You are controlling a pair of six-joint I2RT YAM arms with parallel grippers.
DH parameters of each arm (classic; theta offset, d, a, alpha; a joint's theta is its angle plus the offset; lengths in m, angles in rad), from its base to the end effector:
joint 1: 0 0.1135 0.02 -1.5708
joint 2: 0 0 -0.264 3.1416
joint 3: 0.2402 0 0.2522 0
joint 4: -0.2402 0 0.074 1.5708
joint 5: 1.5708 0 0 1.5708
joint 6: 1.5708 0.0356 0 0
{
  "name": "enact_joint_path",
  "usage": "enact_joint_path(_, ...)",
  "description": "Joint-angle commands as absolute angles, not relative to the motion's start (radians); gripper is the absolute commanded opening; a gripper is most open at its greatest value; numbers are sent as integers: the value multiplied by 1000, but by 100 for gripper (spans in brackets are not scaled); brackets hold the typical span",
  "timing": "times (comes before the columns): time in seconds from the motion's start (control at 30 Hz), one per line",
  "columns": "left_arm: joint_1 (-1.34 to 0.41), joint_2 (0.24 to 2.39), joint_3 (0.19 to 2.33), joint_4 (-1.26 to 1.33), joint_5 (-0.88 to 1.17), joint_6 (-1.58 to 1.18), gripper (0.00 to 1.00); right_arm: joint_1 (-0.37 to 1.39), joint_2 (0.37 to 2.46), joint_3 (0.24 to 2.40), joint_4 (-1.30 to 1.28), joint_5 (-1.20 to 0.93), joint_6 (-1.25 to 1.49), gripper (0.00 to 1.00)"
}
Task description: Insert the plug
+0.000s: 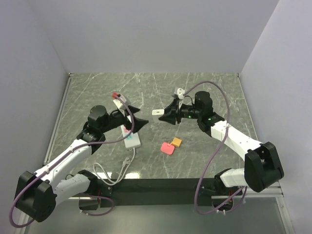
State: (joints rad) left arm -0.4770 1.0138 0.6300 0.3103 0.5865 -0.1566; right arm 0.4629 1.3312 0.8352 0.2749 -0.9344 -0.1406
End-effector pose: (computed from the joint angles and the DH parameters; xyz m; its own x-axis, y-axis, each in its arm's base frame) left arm 0.1983 -0.1247 0.2939 -0.2005 -0.0426 -0.9788 0.8519 0.4858 -0.1957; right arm 0.2504 0.1570 0.2853 -0.0587 -0.1224 -0.9907 -0.9854 0.1659 0.0379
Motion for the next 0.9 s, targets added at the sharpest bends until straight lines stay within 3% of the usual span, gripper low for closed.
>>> enact_joint_path(0.0, -430, 1028, 641, 354, 352, -239, 87, 436, 1287, 805, 422, -893, -68, 0)
enact_joint_path(0.07, -423, 1081, 666, 292, 205, -279, 87, 434, 1270, 795, 443, -867, -58, 0)
enact_joint_path(0.1, -423, 1106, 696, 261, 35, -293, 87, 434, 1261, 784, 455, -859, -54, 0)
enact_joint_path(0.37, -419, 1313, 798, 144, -279, -432, 89, 433, 1218, 733, 500, -818, -26, 0)
enact_joint_path(0.87, -383, 1598, 911, 87, -313, -488, 96, 434, 1195, 700, 526, -847, -12, 0)
